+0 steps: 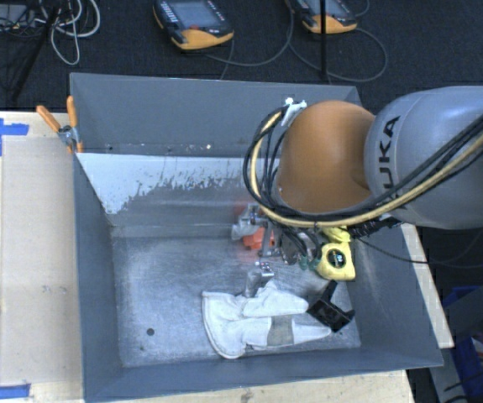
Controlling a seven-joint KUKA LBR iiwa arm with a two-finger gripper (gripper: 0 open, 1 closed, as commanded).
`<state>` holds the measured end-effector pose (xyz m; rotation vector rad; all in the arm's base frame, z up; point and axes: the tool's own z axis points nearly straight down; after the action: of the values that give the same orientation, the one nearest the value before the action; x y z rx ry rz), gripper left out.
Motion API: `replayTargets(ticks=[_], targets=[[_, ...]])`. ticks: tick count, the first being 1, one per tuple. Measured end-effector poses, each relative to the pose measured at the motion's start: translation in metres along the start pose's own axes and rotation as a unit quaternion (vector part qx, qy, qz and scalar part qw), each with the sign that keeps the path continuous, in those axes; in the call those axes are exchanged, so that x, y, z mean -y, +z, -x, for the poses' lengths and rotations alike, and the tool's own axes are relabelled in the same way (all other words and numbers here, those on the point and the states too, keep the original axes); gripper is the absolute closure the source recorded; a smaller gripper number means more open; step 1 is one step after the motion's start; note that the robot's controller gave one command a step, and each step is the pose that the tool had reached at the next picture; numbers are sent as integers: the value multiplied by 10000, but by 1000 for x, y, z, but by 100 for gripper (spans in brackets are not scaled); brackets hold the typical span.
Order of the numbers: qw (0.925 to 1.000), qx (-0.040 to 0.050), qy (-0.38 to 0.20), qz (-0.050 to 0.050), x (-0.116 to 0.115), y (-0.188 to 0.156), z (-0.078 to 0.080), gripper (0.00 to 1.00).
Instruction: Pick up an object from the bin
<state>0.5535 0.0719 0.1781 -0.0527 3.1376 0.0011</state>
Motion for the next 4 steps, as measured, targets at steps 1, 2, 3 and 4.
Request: replayTargets(ticks=[1, 2, 3, 4], targets=[[9978, -42, -661, 0, 24, 22, -38, 0], [9986, -12, 537, -2, 8, 38, -12, 0], [9998, -21, 176, 0, 43, 77, -17, 0], [9835, -29, 1808, -48, 9, 97, -10, 100]])
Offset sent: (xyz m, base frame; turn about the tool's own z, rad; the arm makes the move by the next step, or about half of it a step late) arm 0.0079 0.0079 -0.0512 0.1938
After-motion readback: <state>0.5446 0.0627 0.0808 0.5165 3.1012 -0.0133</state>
